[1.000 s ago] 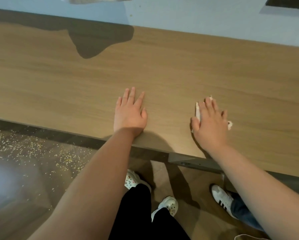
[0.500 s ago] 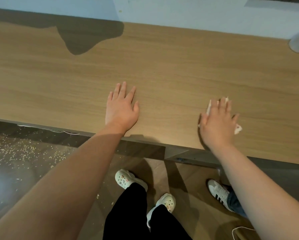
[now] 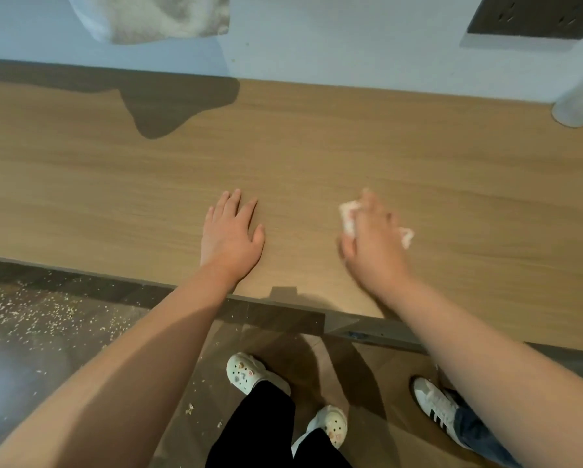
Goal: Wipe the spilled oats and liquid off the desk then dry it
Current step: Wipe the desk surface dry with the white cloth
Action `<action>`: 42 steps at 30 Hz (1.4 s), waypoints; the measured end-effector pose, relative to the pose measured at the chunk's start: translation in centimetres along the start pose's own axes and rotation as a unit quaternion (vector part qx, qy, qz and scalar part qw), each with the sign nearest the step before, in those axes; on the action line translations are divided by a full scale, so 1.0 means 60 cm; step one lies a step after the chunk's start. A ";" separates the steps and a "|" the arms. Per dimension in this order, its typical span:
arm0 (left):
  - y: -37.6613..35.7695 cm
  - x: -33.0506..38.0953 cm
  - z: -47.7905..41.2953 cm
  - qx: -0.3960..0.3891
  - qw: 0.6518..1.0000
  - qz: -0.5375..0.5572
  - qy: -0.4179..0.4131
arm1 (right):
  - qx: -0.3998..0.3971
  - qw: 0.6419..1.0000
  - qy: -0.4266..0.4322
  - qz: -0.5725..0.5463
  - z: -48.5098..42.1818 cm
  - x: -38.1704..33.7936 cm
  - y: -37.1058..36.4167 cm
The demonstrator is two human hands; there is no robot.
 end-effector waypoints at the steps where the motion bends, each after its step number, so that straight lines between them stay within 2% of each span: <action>1: 0.005 0.004 -0.005 0.013 1.000 0.008 0.008 | -0.021 0.996 0.084 0.019 0.018 -0.038 -0.014; 2: 0.009 0.012 -0.013 0.027 0.999 0.009 0.014 | -0.034 0.988 0.142 0.053 0.026 -0.051 -0.025; 3: 0.010 0.023 -0.021 0.036 0.999 0.003 0.016 | -0.033 0.984 0.160 0.074 0.014 -0.039 -0.026; 4: 0.007 0.038 -0.032 0.038 0.999 -0.003 0.014 | -0.027 0.987 0.135 0.088 -0.014 -0.008 -0.023; 8: -0.025 0.103 -0.089 0.017 1.000 0.004 0.001 | 0.011 0.992 -0.088 0.095 -0.111 0.149 0.021; 9: -0.035 0.122 -0.108 0.010 1.000 0.000 -0.008 | 0.010 0.988 -0.116 0.099 -0.117 0.158 0.024; 10: -0.044 0.140 -0.127 0.001 1.000 -0.009 -0.018 | 0.005 0.987 -0.111 0.113 -0.118 0.148 0.019; 13: -0.074 0.173 -0.179 -0.030 0.998 -0.038 -0.027 | -0.022 0.988 0.071 0.134 -0.089 0.074 -0.006; 15: -0.088 0.171 -0.192 -0.037 0.998 -0.041 -0.009 | -0.048 0.979 0.127 0.149 -0.097 0.091 -0.001; 16: -0.090 0.168 -0.192 -0.031 0.999 -0.036 -0.003 | -0.039 0.982 0.104 0.154 -0.119 0.120 0.009; 19: -0.090 0.165 -0.190 -0.028 1.000 -0.015 0.000 | -0.003 0.989 -0.068 0.134 -0.190 0.207 0.040; 21: -0.089 0.165 -0.194 -0.034 0.999 -0.020 0.005 | 0.000 0.987 -0.111 0.114 -0.225 0.192 0.039; 22: -0.092 0.165 -0.198 -0.042 0.999 -0.023 0.008 | -0.006 0.991 -0.091 0.096 -0.238 0.163 0.034; 25: -0.096 0.161 -0.198 -0.045 0.999 -0.016 0.020 | -0.021 0.994 0.065 0.082 -0.244 0.070 0.005; 27: -0.096 0.160 -0.198 -0.041 0.999 -0.012 0.018 | -0.012 0.989 0.100 0.110 -0.250 0.066 0.004; 28: -0.096 0.161 -0.197 -0.040 0.999 -0.013 0.016 | -0.004 0.989 0.081 0.122 -0.266 0.082 0.010; 32: -0.094 0.163 -0.195 -0.040 0.999 0.002 0.018 | 0.013 0.988 -0.099 0.114 -0.338 0.138 0.025; 34: -0.093 0.162 -0.196 -0.037 0.999 -0.002 0.015 | 0.027 0.989 -0.091 0.114 -0.363 0.093 0.019; 37: -0.090 0.163 -0.195 -0.031 0.999 -0.008 0.017 | 0.009 0.994 0.012 0.109 -0.395 0.029 -0.002; 38: -0.090 0.163 -0.195 -0.031 0.999 -0.007 0.017 | 0.009 0.993 0.021 0.119 -0.406 0.036 0.004; 39: -0.090 0.163 -0.195 -0.033 0.999 -0.006 0.018 | 0.021 0.992 -0.001 0.125 -0.413 0.064 0.016; 42: -0.093 0.163 -0.193 -0.045 0.999 -0.007 0.022 | 0.049 0.979 -0.159 0.118 -0.410 0.215 0.064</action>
Point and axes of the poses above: each hand's wrist, its own z-axis away from the middle knuckle, its own y-axis out of the back of the hand, x = y × z, the point moved 9 cm from there along -z, towards the middle knuckle, and after that the axes turned 10 degrees about z, right-handed, at the moved point
